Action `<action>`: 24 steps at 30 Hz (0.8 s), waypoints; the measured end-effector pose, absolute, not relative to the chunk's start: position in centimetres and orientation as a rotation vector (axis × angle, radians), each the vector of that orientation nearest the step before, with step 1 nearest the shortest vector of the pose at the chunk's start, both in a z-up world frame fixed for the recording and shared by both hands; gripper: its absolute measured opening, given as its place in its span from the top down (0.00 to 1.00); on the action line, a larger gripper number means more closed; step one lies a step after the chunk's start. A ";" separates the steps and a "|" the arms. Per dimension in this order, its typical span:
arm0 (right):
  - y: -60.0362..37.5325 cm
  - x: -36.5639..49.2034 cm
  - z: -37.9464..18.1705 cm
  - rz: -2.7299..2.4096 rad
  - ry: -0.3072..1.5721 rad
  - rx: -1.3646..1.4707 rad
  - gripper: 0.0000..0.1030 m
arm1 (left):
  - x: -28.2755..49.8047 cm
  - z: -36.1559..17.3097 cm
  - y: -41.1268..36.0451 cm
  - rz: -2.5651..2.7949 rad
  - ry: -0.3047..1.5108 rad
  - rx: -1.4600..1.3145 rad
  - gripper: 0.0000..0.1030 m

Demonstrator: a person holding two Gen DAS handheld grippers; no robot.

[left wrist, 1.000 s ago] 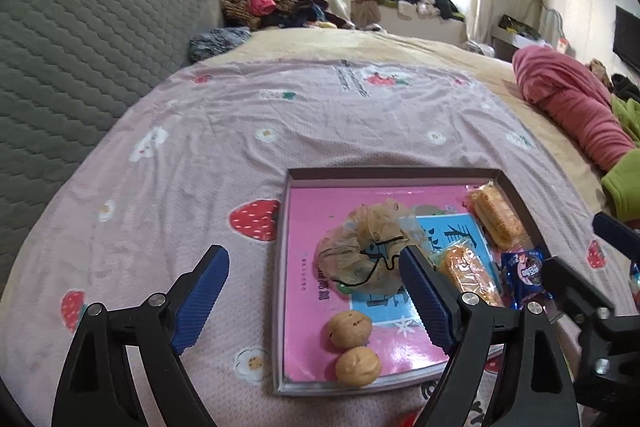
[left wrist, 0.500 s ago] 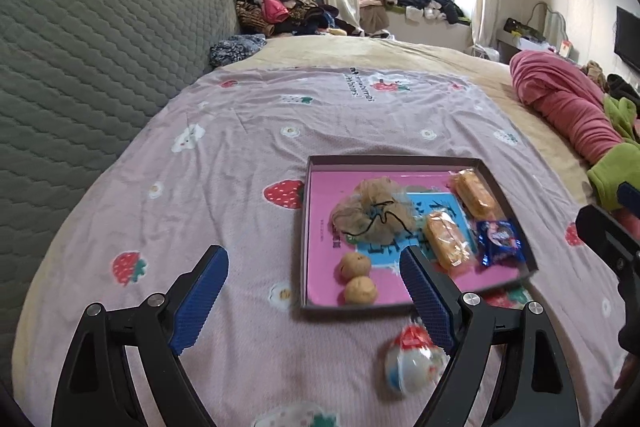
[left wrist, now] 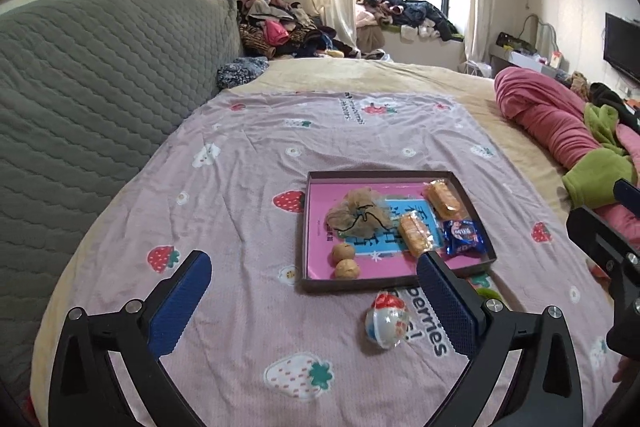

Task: Organize objects
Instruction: 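Withdraw both open tools from the tray toward the egg snack and hair tie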

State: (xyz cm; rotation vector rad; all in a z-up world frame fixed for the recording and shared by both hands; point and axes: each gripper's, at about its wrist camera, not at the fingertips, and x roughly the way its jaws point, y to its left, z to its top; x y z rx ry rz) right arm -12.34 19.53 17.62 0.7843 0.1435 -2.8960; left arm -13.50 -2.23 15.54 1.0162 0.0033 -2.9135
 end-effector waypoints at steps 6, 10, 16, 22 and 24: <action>20.6 -9.9 17.5 -2.893 0.138 0.808 0.02 | -10.9 16.1 -1.5 -2.919 -0.024 1.011 0.00; 21.2 -8.3 16.7 -2.882 0.148 0.844 0.01 | -9.6 15.6 -0.9 -2.914 -0.037 1.036 0.00; 21.8 -5.9 15.4 -2.867 0.166 0.885 0.01 | -7.6 14.9 0.4 -2.910 -0.064 1.069 0.00; 22.1 -4.2 14.9 -2.861 0.189 0.903 0.01 | -6.2 14.2 1.6 -2.913 -0.095 1.092 0.00; 22.2 -3.8 14.8 -2.858 0.196 0.908 0.01 | -5.9 14.0 1.9 -2.914 -0.102 1.100 0.00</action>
